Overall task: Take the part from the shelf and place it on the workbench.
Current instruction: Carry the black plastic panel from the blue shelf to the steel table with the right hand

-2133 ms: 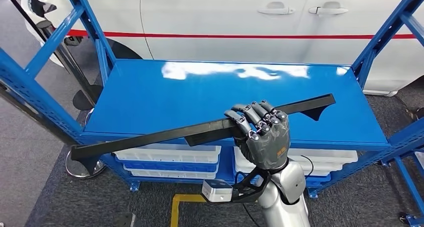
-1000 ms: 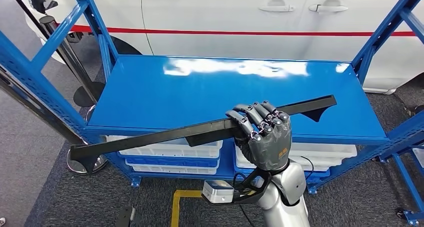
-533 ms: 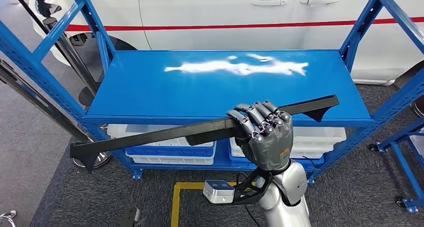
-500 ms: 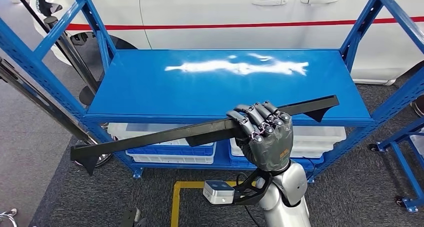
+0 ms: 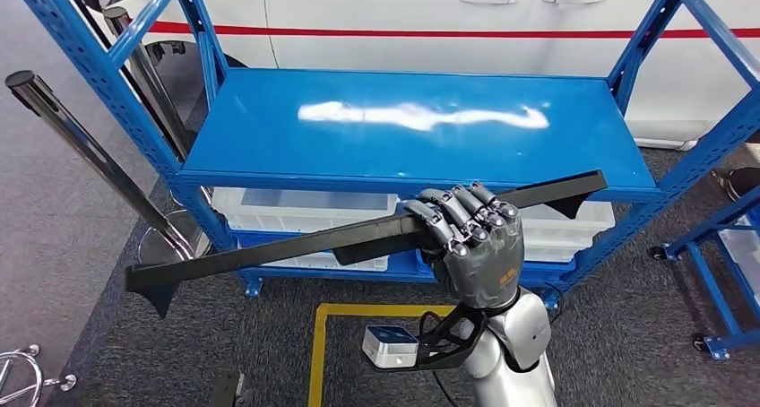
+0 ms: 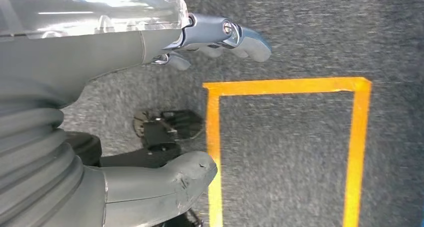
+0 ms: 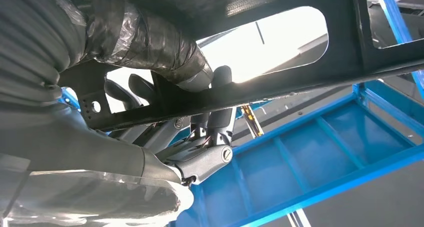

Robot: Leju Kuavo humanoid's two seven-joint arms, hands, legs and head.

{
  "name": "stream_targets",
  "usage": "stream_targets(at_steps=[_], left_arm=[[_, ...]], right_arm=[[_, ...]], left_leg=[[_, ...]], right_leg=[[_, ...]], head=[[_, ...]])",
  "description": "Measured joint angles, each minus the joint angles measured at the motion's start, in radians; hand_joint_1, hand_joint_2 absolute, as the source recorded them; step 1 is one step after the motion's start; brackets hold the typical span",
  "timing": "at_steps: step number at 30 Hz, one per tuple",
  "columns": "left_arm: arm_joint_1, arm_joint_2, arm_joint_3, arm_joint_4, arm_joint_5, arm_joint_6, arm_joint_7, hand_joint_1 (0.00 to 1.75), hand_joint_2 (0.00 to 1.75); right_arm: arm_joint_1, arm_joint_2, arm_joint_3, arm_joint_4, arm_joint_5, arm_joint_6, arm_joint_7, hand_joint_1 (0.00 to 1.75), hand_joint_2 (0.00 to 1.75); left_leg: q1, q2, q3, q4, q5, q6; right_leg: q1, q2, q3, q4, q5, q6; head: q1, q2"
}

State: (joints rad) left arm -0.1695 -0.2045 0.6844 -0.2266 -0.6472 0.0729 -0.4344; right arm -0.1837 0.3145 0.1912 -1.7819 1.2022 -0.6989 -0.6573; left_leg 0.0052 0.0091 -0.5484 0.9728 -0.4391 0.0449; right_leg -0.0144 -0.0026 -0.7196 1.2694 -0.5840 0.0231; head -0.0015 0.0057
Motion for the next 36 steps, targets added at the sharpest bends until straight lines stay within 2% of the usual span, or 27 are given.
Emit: stream_targets(at_steps=[1, 2, 4, 6, 8, 10, 11, 12, 14, 15, 16, 17, 18, 19, 20, 22, 23, 25, 26, 27, 29, 30, 31, 33, 34, 35, 36], left_arm=[[0.000, 0.000, 0.000, 0.000, -0.001, 0.000, 0.000, 0.00, 1.75], [0.000, 0.000, 0.000, 0.000, -0.001, 0.000, 0.000, 0.00, 1.75], [0.000, 0.000, 0.000, 0.000, -0.001, 0.000, 0.000, 0.00, 1.75], [-0.001, 0.000, 0.000, 0.000, -0.001, 0.000, 0.000, 0.00, 1.75], [-0.001, 0.000, 0.000, 0.000, -0.002, 0.000, 0.000, 0.00, 1.75], [0.002, 0.000, 0.000, 0.000, -0.002, 0.000, 0.001, 0.00, 1.75], [0.003, 0.000, 0.000, 0.000, -0.003, 0.000, 0.001, 0.00, 1.75], [0.005, 0.000, 0.000, 0.000, -0.004, 0.000, 0.002, 0.00, 1.75], [0.005, -0.001, 0.000, 0.000, -0.004, 0.000, 0.002, 0.00, 1.75], [0.005, -0.001, 0.000, 0.000, -0.005, 0.000, 0.002, 0.00, 1.75], [0.005, -0.001, 0.000, 0.000, -0.005, 0.000, 0.002, 0.00, 1.75], [0.004, -0.001, 0.000, 0.000, -0.005, 0.000, 0.002, 0.00, 1.75], [0.004, -0.001, 0.000, 0.000, -0.005, 0.000, 0.003, 0.00, 1.75], [0.002, -0.001, 0.000, 0.000, -0.005, 0.000, 0.003, 0.00, 1.75], [0.000, -0.001, 0.000, 0.000, -0.004, 0.000, 0.003, 0.00, 1.75], [-0.006, -0.001, 0.000, 0.000, -0.004, 0.000, 0.003, 0.00, 1.75], [-0.008, -0.001, 0.000, 0.000, -0.004, 0.000, 0.003, 0.00, 1.75], [-0.007, -0.003, 0.000, 0.001, -0.004, 0.000, 0.003, 0.00, 1.75], [-0.007, -0.004, 0.000, 0.001, -0.003, 0.000, 0.003, 0.00, 1.75], [-0.006, -0.006, 0.000, 0.001, -0.003, 0.000, 0.003, 0.00, 1.75], [-0.007, -0.008, 0.000, 0.001, -0.002, 0.000, 0.004, 0.00, 1.75], [-0.007, -0.008, 0.000, 0.001, -0.002, 0.000, 0.004, 0.00, 1.75], [-0.007, -0.009, 0.000, 0.001, -0.002, 0.000, 0.004, 0.00, 1.75], [-0.006, -0.009, 0.000, 0.001, -0.002, 0.000, 0.003, 0.00, 1.75], [-0.007, -0.009, 0.000, 0.001, -0.002, 0.000, 0.003, 0.00, 1.75], [-0.007, -0.010, 0.000, 0.001, -0.002, 0.000, 0.002, 0.00, 1.75], [-0.006, -0.011, 0.000, 0.001, -0.001, 0.001, 0.001, 0.00, 1.75]], right_arm=[[0.000, 0.000, 0.000, 0.000, 0.000, 0.000, 0.000, 1.75, 1.75], [0.000, -0.001, 0.000, 0.000, 0.000, 0.000, 0.000, 1.75, 1.75], [0.000, -0.001, 0.000, 0.000, 0.000, 0.000, 0.000, 1.75, 1.75], [0.000, 0.000, 0.000, 0.000, 0.001, 0.000, -0.001, 1.75, 1.75], [0.001, 0.001, 0.000, 0.000, 0.002, 0.000, -0.002, 1.75, 1.75], [0.001, 0.001, 0.000, 0.000, 0.002, 0.000, -0.001, 1.75, 1.75], [0.001, 0.002, 0.000, 0.000, 0.003, 0.000, -0.001, 1.75, 1.75], [0.001, 0.002, 0.000, 0.000, 0.004, 0.000, -0.001, 1.75, 1.75], [0.001, 0.002, 0.000, 0.000, 0.005, 0.000, -0.001, 1.75, 1.75], [0.001, 0.002, 0.000, 0.000, 0.006, 0.000, -0.001, 1.75, 1.75], [0.001, 0.002, 0.000, 0.000, 0.007, 0.000, -0.001, 1.75, 1.75], [0.001, 0.002, 0.000, 0.000, 0.008, 0.000, -0.001, 1.75, 1.75], [0.001, 0.002, 0.000, 0.000, 0.009, 0.000, -0.001, 1.75, 1.75], [0.001, 0.002, 0.000, 0.000, 0.010, 0.000, -0.001, 1.75, 1.75], [0.001, 0.002, 0.000, -0.001, 0.012, 0.000, -0.001, 1.75, 1.75], [0.001, 0.003, 0.000, -0.002, 0.018, 0.000, 0.000, 1.75, 1.75], [0.000, 0.003, 0.001, -0.002, 0.020, 0.000, 0.000, 1.75, 1.75], [0.000, 0.002, 0.001, -0.002, 0.021, 0.000, 0.000, 1.75, 1.75], [0.000, 0.002, 0.001, -0.002, 0.022, 0.000, 0.001, 1.75, 1.75], [0.000, 0.001, 0.001, -0.002, 0.022, 0.000, 0.002, 1.75, 1.75], [0.000, 0.000, 0.001, -0.002, 0.022, 0.000, 0.003, 1.75, 1.75], [0.000, 0.000, 0.001, -0.002, 0.022, 0.000, 0.003, 1.75, 1.75], [0.000, 0.000, 0.001, -0.001, 0.022, 0.000, 0.003, 1.75, 1.75], [-0.001, 0.000, 0.002, 0.000, 0.022, 0.000, 0.005, 1.75, 1.75], [-0.001, 0.000, 0.002, 0.002, 0.022, 0.000, 0.006, 1.75, 1.75], [-0.002, 0.000, 0.002, 0.002, 0.022, 0.000, 0.007, 1.75, 1.75], [-0.004, 0.001, 0.003, 0.003, 0.022, 0.000, 0.009, 1.75, 1.75]], left_leg=[[0.000, 0.001, -0.018, 0.005, 0.010, -0.002], [0.001, 0.002, -0.036, 0.012, 0.018, -0.004], [0.003, 0.002, -0.070, 0.031, 0.031, -0.012], [0.001, 0.000, -0.095, 0.052, 0.041, -0.022], [0.000, 0.000, -0.107, 0.060, 0.055, -0.035], [0.003, -0.001, -0.119, 0.065, 0.056, -0.048], [0.005, -0.002, -0.130, 0.082, 0.031, -0.054], [0.007, -0.003, -0.143, 0.117, -0.012, -0.059], [0.008, -0.003, -0.168, 0.230, -0.116, -0.068], [0.008, -0.003, -0.174, 0.287, -0.143, -0.070], [0.008, -0.003, -0.168, 0.325, -0.144, -0.070], [0.008, -0.003, -0.150, 0.335, -0.123, -0.069], [0.008, -0.003, -0.115, 0.313, -0.092, -0.066], [0.007, -0.004, -0.065, 0.260, -0.069, -0.060], [0.004, -0.004, -0.006, 0.186, -0.067, -0.053], [-0.003, -0.005, 0.080, 0.055, -0.096, -0.041], [-0.006, -0.006, 0.096, 0.021, -0.105, -0.037], [-0.006, -0.004, 0.087, 0.003, -0.086, -0.027], [-0.004, -0.002, 0.079, -0.003, -0.070, -0.019], [-0.001, 0.001, 0.067, -0.010, -0.053, -0.012], [-0.001, 0.003, 0.037, -0.011, -0.025, -0.001], [-0.002, 0.003, 0.020, -0.009, -0.013, -0.001], [-0.002, 0.004, 0.002, -0.005, -0.002, -0.002], [-0.002, 0.004, -0.035, 0.008, 0.017, -0.006], [-0.002, 0.003, -0.052, 0.016, 0.024, -0.009], [-0.003, 0.003, -0.069, 0.026, 0.029, -0.013], [-0.004, 0.002, -0.081, 0.035, 0.035, -0.017]], right_leg=[[-0.002, 0.000, 0.003, 0.032, 0.005, 0.003], [-0.004, 0.000, 0.022, 0.032, 0.029, 0.005], [-0.008, 0.000, 0.106, -0.059, 0.072, 0.008], [-0.007, 0.002, 0.191, -0.181, 0.058, 0.002], [-0.001, 0.004, 0.211, -0.228, 0.041, -0.011], [-0.002, 0.001, 0.192, -0.228, 0.060, -0.030], [-0.003, -0.001, 0.180, -0.229, 0.072, -0.040], [-0.005, -0.003, 0.166, -0.231, 0.085, -0.047], [-0.002, -0.004, 0.135, -0.230, 0.110, -0.054], [-0.001, -0.005, 0.119, -0.229, 0.122, -0.054], [0.001, -0.005, 0.103, -0.228, 0.134, -0.055], [0.002, -0.006, 0.086, -0.226, 0.146, -0.054], [0.003, -0.006, 0.070, -0.224, 0.158, -0.053], [0.003, -0.006, 0.056, -0.222, 0.169, -0.051], [0.005, -0.006, 0.046, -0.221, 0.179, -0.048], [0.005, -0.009, 0.037, -0.223, 0.200, -0.038], [0.004, -0.011, 0.036, -0.227, 0.211, -0.032], [0.003, -0.011, 0.032, -0.239, 0.227, -0.020], [0.003, -0.009, 0.025, -0.233, 0.212, -0.014], [0.003, -0.006, 0.015, -0.210, 0.175, -0.010], [0.001, -0.002, -0.012, -0.104, 0.068, -0.004], [0.001, -0.002, -0.021, -0.040, 0.033, -0.001], [0.000, -0.002, -0.023, 0.012, 0.026, 0.001], [-0.002, -0.002, 0.009, 0.036, 0.075, 0.005], [-0.003, -0.002, 0.050, -0.002, 0.100, 0.005], [-0.003, -0.002, 0.103, -0.066, 0.104, 0.003], [-0.002, -0.001, 0.155, -0.138, 0.090, -0.001]], head=[[0.000, 0.000], [0.000, 0.000], [0.000, 0.000], [0.000, 0.000], [-0.001, 0.000], [-0.001, 0.000], [-0.001, 0.000], [-0.001, 0.000], [-0.001, 0.000], [-0.001, 0.000], [-0.001, 0.000], [-0.001, 0.000], [-0.001, 0.000], [-0.001, 0.000], [-0.001, 0.000], [-0.001, 0.000], [-0.001, 0.000], [0.000, 0.000], [0.000, 0.000], [0.000, 0.000], [0.000, 0.000], [0.000, 0.000], [0.000, 0.000], [0.000, 0.000], [0.000, 0.000], [0.000, 0.000], [0.000, 0.000]])
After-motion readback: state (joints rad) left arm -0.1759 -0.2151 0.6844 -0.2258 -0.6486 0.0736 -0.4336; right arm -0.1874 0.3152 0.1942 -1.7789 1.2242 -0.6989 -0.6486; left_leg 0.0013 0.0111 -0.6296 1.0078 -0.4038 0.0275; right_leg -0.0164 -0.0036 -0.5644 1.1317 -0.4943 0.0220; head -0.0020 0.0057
